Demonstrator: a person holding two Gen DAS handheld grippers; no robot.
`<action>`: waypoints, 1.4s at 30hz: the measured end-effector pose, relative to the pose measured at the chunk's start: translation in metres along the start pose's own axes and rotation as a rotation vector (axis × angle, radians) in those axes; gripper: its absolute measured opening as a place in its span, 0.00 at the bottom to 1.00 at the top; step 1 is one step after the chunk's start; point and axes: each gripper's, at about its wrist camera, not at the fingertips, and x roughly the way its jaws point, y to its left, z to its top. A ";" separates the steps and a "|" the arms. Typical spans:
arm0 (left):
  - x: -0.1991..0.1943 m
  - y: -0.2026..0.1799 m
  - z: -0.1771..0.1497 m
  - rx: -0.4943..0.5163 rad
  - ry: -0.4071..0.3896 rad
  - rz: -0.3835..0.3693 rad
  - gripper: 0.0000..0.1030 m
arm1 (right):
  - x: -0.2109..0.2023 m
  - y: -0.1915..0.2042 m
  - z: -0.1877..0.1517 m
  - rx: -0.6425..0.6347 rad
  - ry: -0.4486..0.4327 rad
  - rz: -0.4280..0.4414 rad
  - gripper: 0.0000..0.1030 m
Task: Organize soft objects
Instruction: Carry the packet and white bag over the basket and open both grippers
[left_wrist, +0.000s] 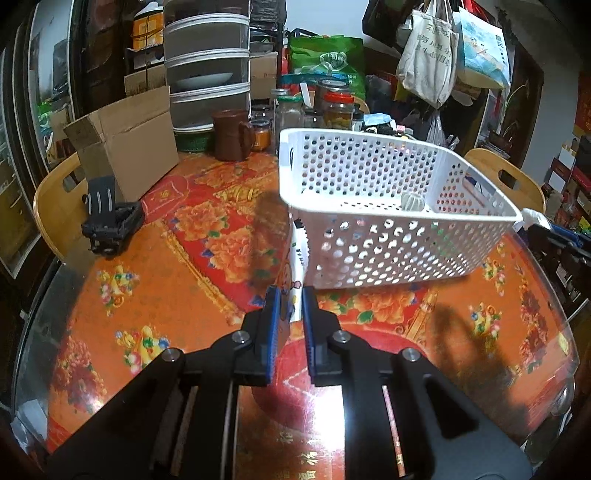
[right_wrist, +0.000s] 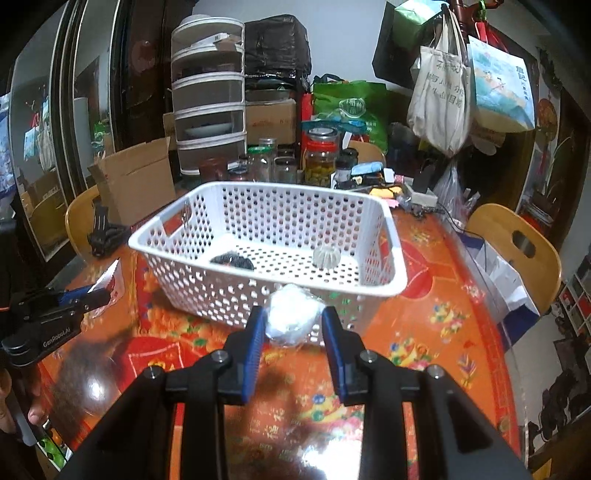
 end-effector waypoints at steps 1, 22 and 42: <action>0.000 0.000 0.004 -0.001 0.000 -0.003 0.11 | 0.000 0.000 0.003 -0.001 -0.003 -0.005 0.29; -0.002 -0.015 0.090 0.024 -0.027 -0.031 0.11 | 0.037 -0.016 0.068 0.016 0.015 -0.026 0.29; 0.069 -0.065 0.131 0.107 0.064 -0.029 0.11 | 0.097 -0.031 0.085 0.036 0.117 -0.051 0.29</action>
